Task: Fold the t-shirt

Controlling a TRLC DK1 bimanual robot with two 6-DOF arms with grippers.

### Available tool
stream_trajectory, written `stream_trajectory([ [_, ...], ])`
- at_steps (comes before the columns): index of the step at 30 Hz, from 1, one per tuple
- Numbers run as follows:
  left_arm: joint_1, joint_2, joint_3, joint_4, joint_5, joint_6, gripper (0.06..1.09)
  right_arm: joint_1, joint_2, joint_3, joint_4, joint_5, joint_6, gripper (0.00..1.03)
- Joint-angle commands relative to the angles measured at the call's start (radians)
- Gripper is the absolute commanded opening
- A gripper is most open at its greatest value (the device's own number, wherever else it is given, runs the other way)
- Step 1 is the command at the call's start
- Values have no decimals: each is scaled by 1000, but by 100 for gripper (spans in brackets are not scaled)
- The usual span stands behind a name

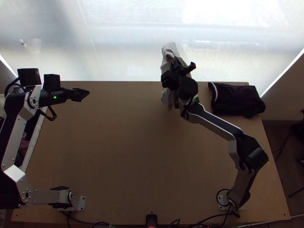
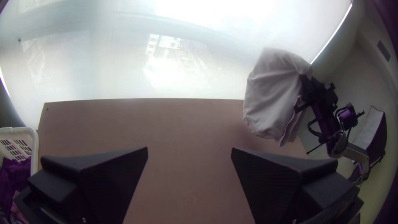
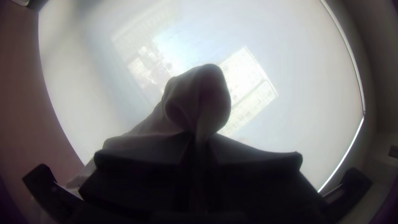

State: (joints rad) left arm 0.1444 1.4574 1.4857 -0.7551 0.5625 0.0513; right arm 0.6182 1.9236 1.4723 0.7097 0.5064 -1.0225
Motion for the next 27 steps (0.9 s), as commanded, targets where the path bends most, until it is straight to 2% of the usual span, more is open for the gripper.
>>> stream_trajectory([
  [1,-5,-5,-13,2,-16,-21,104,-54,49,60,-9,-32,36,2],
  [15,-9,-17,-44,5,-49,-19,104,-212,84,149,-27,-121,48,2],
  [27,-12,-43,-99,8,-81,-5,104,-351,23,26,-52,-144,165,2],
])
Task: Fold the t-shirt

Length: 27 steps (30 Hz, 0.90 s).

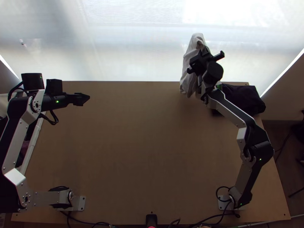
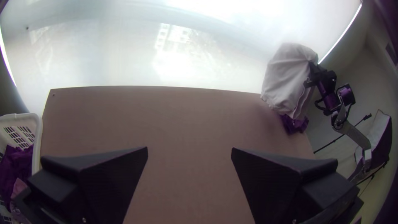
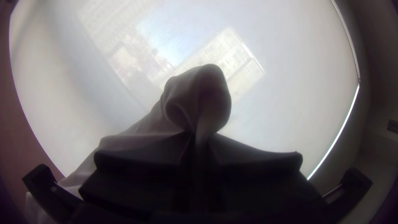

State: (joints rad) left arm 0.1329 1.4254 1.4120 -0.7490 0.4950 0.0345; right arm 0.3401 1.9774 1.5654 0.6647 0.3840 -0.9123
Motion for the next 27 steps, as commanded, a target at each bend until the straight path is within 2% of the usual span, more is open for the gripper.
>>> stream_trajectory([
  [1,-1,-11,-25,4,-18,11,104,-85,-34,-73,-7,-25,58,2],
  [6,-15,-10,-38,13,-27,11,104,-139,-58,-127,-30,-69,124,2],
  [12,-13,-19,-39,17,-52,18,104,-173,-63,-139,-36,-149,135,3],
  [18,-16,-26,-56,19,-59,18,104,-260,-31,-142,-57,-174,199,3],
  [27,-36,-26,-79,25,-84,25,104,-429,-40,-263,-43,-201,282,3],
])
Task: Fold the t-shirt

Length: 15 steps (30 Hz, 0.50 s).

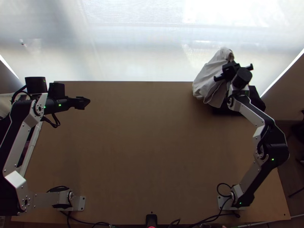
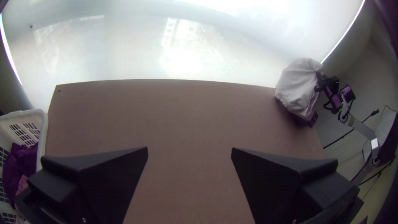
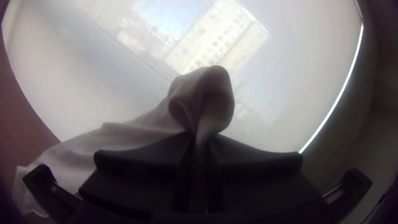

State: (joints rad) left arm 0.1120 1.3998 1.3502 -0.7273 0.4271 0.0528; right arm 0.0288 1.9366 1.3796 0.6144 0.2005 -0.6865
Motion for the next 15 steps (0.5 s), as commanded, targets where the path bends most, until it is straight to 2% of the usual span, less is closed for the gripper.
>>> stream_trajectory([
  [1,-17,-1,-19,3,-21,9,104,-138,2,-93,10,-27,58,3],
  [5,-25,7,-20,9,-24,10,104,-208,7,-128,13,-55,88,3],
  [15,-49,28,-17,17,-37,18,104,-348,24,-177,18,-56,147,3],
])
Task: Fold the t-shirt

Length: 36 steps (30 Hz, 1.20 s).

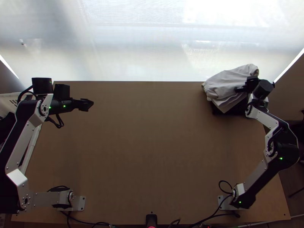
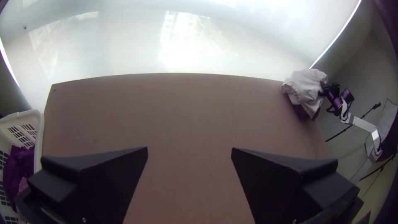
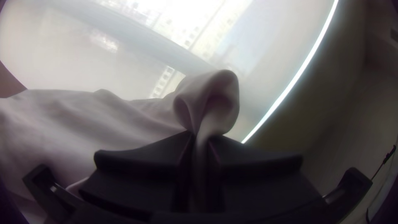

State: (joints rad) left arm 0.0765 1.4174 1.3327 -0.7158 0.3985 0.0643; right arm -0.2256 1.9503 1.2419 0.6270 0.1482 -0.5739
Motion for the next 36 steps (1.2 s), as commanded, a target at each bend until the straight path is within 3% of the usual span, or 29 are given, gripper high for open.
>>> stream_trajectory([
  [1,-15,14,0,6,-9,6,104,-109,12,-44,5,-4,43,3],
  [9,-32,29,2,10,-10,6,104,-159,1,-139,5,-2,52,12],
  [11,-34,32,5,10,-12,8,104,-170,7,-151,2,-4,49,22],
  [12,-35,34,5,10,-12,8,104,-172,10,-164,2,-4,42,33],
  [15,-37,35,5,10,-13,11,104,-166,27,-191,-7,-9,-6,89],
  [16,-38,35,5,10,-13,11,104,-166,33,-194,-7,-9,-9,94],
  [25,-44,22,0,7,-13,15,104,-225,16,-234,-7,-9,-43,98],
  [36,-57,5,-17,10,-12,17,104,-319,-223,-377,-9,-42,-86,98],
])
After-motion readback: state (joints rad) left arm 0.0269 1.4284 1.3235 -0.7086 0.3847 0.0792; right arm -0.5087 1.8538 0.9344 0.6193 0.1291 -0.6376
